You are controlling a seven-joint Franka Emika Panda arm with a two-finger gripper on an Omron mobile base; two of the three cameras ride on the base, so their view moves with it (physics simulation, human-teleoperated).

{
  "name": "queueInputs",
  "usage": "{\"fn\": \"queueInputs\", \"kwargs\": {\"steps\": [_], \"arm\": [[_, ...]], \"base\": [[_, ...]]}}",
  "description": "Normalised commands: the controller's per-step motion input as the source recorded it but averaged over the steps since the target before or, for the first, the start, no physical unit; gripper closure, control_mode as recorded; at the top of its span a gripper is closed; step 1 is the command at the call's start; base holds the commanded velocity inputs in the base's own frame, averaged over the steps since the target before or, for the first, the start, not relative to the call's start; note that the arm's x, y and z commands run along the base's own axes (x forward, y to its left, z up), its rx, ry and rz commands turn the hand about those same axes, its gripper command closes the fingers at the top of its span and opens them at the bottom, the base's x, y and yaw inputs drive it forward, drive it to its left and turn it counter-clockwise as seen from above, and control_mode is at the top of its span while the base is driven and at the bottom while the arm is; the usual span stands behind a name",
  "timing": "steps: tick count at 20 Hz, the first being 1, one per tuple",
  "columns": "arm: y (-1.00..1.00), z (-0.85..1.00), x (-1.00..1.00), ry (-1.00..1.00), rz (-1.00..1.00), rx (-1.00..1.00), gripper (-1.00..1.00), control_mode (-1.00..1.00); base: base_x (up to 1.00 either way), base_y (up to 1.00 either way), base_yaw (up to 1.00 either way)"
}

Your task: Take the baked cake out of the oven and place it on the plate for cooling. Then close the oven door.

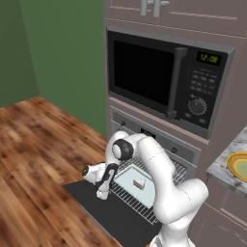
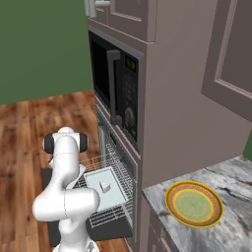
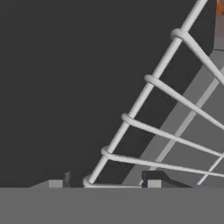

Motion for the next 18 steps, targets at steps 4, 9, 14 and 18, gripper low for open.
{"fn": "queueInputs", "kwargs": {"steps": [4, 9, 14, 18], "arm": [[0.45, 0.0, -0.9, 0.12, 0.0, 0.11, 1.0, -1.0], [0.46, 0.0, -0.94, 0.06, 0.0, 0.07, -1.0, -1.0], [0.29, 0.32, -0.75, 0.0, 0.0, 0.02, -1.0, -1.0], [0.0, 0.99, -0.69, -0.14, -0.05, 0.0, -1.0, -1.0]], "base": [[0.0, 0.0, 0.0], [0.0, 0.0, 0.0], [0.0, 0.0, 0.0], [0.0, 0.0, 0.0]]}}
